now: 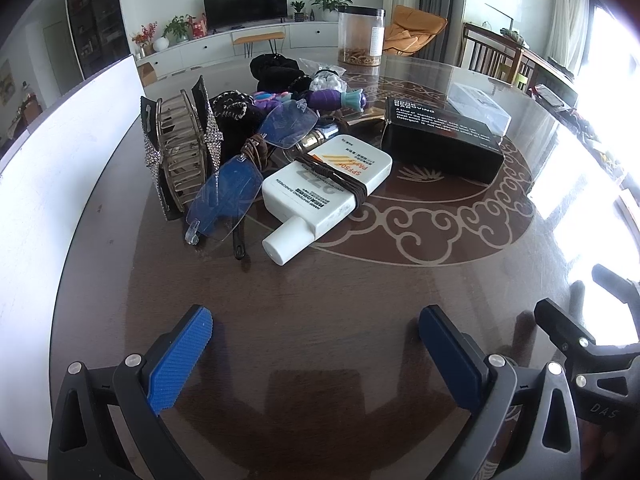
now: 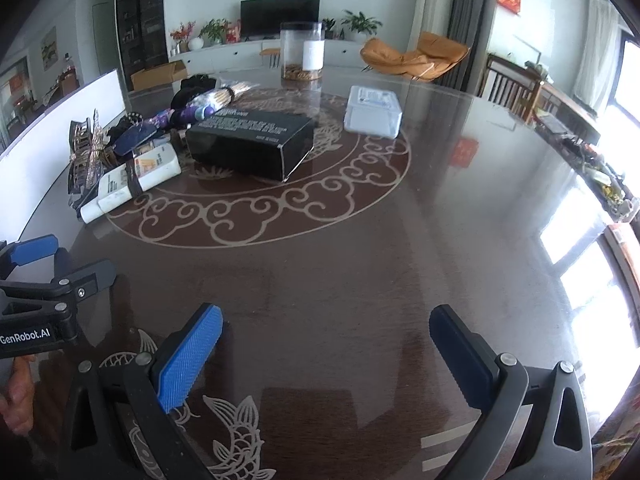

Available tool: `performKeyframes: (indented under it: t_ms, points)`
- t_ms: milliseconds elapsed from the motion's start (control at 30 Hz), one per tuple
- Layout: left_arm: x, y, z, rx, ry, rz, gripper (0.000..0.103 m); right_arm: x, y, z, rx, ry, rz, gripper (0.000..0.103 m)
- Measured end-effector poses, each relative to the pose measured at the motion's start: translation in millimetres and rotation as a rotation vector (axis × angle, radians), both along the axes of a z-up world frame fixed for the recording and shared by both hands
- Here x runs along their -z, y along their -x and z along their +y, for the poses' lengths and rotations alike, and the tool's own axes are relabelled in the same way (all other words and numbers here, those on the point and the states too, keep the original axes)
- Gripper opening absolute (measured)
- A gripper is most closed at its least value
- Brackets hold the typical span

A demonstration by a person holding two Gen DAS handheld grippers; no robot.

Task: Organize objects

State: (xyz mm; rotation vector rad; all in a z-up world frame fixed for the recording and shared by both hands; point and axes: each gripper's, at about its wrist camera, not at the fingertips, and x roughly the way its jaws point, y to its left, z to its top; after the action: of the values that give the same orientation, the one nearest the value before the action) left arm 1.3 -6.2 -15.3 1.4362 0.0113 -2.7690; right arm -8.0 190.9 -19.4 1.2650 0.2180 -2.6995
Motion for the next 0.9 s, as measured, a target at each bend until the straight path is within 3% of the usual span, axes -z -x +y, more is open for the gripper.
performKeyframes:
  t_ms: [133,333,500,900]
  points:
    - [0.5,0.5,0.1,0.000,0.000,0.004,0.103,1.6,9.8,1.8,-0.002,0.027,-0.061,0.103]
    - [0.8,1.0,0.2,0.000,0.000,0.005,0.103,-0.2,63.7,-13.9,0.044,0.025,-0.162,0.103]
    - [1.0,1.3,0.1,0.001,-0.001,0.006,0.103,3.6,86.0,-27.5,-0.045,0.037,-0.072,0.103]
    - [2.0,2.1,0.9,0.002,0.000,0.010,0.103,3.1,84.9,-26.2,-0.049,0.041,-0.073,0.103]
